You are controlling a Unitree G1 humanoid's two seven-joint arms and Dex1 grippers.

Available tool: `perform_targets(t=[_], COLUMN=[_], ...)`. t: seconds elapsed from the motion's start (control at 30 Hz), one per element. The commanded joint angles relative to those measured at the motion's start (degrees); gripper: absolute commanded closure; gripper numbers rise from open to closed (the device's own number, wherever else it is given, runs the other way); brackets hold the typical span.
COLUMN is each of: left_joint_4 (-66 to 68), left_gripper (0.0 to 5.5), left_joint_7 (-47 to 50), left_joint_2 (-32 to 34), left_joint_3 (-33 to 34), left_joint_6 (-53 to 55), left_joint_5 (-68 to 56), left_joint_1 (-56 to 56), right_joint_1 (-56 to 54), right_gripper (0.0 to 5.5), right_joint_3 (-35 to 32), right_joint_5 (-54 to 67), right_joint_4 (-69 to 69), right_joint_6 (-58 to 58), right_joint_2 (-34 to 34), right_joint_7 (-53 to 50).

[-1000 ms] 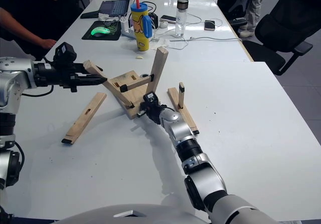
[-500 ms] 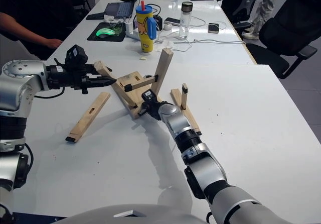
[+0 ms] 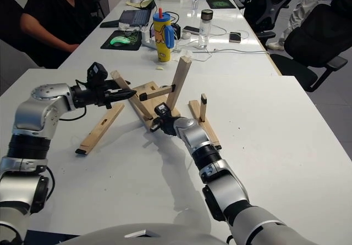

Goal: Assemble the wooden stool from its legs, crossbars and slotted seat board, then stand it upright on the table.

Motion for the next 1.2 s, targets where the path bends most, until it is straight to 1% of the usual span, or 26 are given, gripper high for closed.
perform_targets(t=[0.03, 0.1, 0.23, 0.33, 0.5, 0.67, 0.87, 0.97, 1.0, 1.07, 1.2], left_joint_4=[6.37, 5.86, 2.85, 1.19, 3.24, 10.5, 14.4, 15.38, 15.53, 15.34, 15.7], left_gripper=[3.38, 3.38, 3.38, 3.38, 3.38, 3.38, 3.38, 3.38, 3.38, 3.38, 3.38], left_joint_7=[3.09, 2.59, 0.04, -2.5, -2.92, 2.97, 2.29, 0.46, -0.14, -1.05, -1.75], left_joint_2=[-5.76, -6.07, -3.21, -0.33, 0.96, -3.25, -4.4, -3.07, -2.6, -2.0, -1.73], left_joint_3=[-7.85, -9.22, -13.1, -14.73, -15.49, -11.98, -12.7, -13.2, -13.34, -13.07, -12.83], left_joint_6=[7.67, 7.49, 4.01, 0.3, -7.49, -5.35, -6.25, -7.53, -8.04, -8.19, -8.98], left_joint_5=[3.74, 3.88, 6.35, 7.59, 9.89, 7.74, 8.2, 8.82, 9.08, 8.84, 8.72], left_joint_1=[9.11, 10.46, 13.87, 14.83, 13.17, 9.09, 7.85, 8.58, 8.63, 8.5, 7.71], right_joint_1=[4.98, 4.96, 4.78, 4.64, 4.35, 4.93, 5.2, 6.21, 7.19, 10.0, 13.47], right_gripper=[5.49, 5.49, 5.49, 5.49, 5.49, 5.49, 5.49, 5.49, 5.49, 5.49, 5.49], right_joint_3=[1.32, 1.07, 0.04, -1.12, -1.72, -0.27, 0.61, -0.37, -1.78, -4.07, -8.04], right_joint_5=[-1.18, -1.11, -0.68, -0.22, 0.16, -0.28, -0.35, 1.11, 2.44, 6.65, 10.97], right_joint_4=[4.38, 4.84, 5.41, 5.98, 5.98, 5.23, 4.46, -0.51, -3.1, -9.73, -22.18], right_joint_6=[4.52, 4.4, 4.83, 4.83, 5.04, 4.75, 2.77, -2.77, -6.5, -12.17, -15.79], right_joint_2=[-0.98, -0.83, -0.62, -0.53, -0.34, -0.36, -0.41, -0.21, 0.15, 0.04, -0.64], right_joint_7=[0.56, 0.17, -0.47, -0.95, -1.14, 0.26, 1.14, 1.79, 1.93, 6.07, 6.11])
